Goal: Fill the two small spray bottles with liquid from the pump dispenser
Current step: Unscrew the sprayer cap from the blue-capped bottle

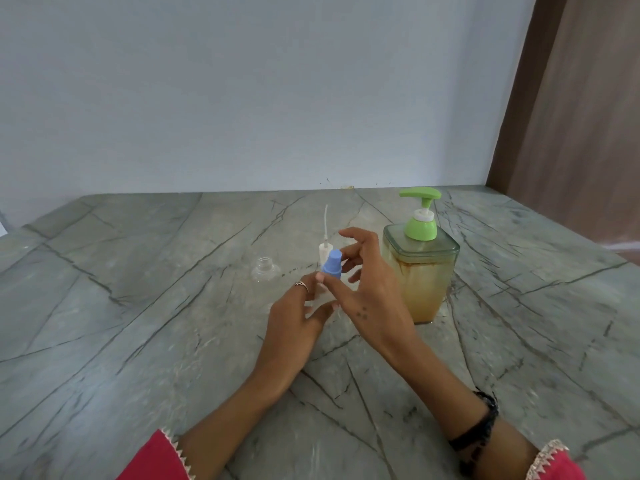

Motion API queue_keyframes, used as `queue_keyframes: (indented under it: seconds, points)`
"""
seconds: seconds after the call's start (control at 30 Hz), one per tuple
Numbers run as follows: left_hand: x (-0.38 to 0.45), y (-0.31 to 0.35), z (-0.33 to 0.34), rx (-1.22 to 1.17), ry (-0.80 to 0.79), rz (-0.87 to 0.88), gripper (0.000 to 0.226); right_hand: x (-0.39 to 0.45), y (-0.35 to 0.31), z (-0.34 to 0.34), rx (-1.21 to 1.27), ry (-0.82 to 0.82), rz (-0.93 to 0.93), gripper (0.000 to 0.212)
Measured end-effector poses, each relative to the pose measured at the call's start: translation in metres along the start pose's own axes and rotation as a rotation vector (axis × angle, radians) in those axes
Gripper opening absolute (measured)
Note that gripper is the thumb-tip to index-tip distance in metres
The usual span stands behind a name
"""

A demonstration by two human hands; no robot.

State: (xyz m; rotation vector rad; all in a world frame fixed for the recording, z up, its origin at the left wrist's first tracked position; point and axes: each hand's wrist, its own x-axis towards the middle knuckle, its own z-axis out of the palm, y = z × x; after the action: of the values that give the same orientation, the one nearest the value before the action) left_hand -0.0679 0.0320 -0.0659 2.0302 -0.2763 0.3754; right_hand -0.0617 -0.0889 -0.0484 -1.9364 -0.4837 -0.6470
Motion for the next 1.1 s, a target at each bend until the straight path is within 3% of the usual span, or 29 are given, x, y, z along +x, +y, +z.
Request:
queue_keyframes:
  seconds: [0.23, 0.37, 0.57, 0.93, 1.1]
  points:
    - [-0.002, 0.008, -0.002, -0.034, 0.013, 0.038, 0.027, -0.002, -0.005, -0.001, 0.045, 0.003, -0.110, 0.059]
    - [-0.006, 0.007, -0.004, -0.047, 0.032, 0.067, 0.038, -0.002, -0.004, 0.000, 0.046, 0.047, -0.024, 0.065]
    - [-0.003, 0.004, -0.002, -0.025, 0.009, 0.030, 0.036, -0.001, -0.002, -0.002, 0.049, 0.031, -0.073, 0.054]
    - [-0.002, -0.003, -0.001, -0.052, 0.044, -0.064, 0.013, -0.002, -0.008, -0.010, 0.033, 0.446, -0.346, 0.032]
    - [-0.004, -0.003, 0.000, -0.058, 0.069, -0.102, 0.014, -0.003, -0.001, -0.004, -0.071, 0.330, -0.209, 0.033]
